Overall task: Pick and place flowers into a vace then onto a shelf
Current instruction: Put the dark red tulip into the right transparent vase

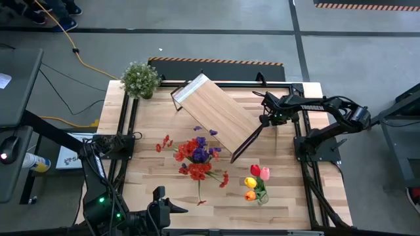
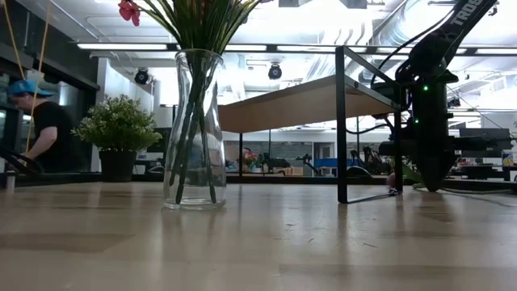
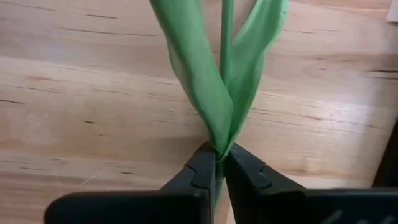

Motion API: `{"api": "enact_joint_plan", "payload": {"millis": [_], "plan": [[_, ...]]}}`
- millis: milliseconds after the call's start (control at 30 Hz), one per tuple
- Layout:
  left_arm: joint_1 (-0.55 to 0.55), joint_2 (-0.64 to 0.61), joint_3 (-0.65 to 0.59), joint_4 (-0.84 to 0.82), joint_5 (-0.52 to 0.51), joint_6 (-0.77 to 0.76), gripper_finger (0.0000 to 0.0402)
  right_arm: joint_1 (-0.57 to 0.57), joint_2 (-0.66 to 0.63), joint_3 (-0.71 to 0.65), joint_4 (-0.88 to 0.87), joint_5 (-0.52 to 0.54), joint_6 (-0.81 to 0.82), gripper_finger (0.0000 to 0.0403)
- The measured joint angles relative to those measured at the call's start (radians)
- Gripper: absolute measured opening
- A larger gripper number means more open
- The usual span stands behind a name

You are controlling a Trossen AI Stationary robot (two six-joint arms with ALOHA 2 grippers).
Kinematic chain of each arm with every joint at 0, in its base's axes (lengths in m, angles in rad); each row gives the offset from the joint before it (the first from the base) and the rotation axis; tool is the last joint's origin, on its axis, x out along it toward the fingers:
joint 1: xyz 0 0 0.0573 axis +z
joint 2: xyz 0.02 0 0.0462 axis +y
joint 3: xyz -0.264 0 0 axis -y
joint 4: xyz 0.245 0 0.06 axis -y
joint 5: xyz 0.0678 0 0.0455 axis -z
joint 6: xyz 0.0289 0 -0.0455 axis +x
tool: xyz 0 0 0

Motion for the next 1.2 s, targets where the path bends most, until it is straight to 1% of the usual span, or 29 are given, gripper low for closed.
{"api": "enact_joint_plan", "payload": {"millis": [133,267,333,400,467,733,1200], "plan": [[0.0,0.0,0.0,-0.008,0.0,-0.001,0.0266,0.0,0.0,0.0,-0.001,0.0,0.005,0.0007],[0.0,0.0,0.0,-0.015,0.0,-0.004,0.0266,0.0,-0.017,-0.002,-0.004,0.0,0.028,0.0012],[0.0,0.0,0.0,-0.015,0.002,-0.004,0.0266,0.0,-0.041,-0.005,-0.006,0.004,0.032,0.0008],[0.0,0.0,0.0,-0.015,0.005,-0.004,0.0266,-0.003,-0.077,-0.008,-0.003,0.045,0.033,0.0005],[0.0,0.0,0.0,-0.015,0.009,-0.004,0.0266,-0.005,-0.12,-0.005,-0.017,0.068,0.048,0.0007],[0.0,0.0,0.0,-0.019,0.011,-0.004,0.0266,-0.005,-0.311,-0.005,-0.119,0.091,0.065,0.0006],[0.0,0.0,0.0,-0.018,0.013,-0.004,0.0266,-0.005,-0.739,-0.003,-0.198,0.087,0.116,0.0003]]}}
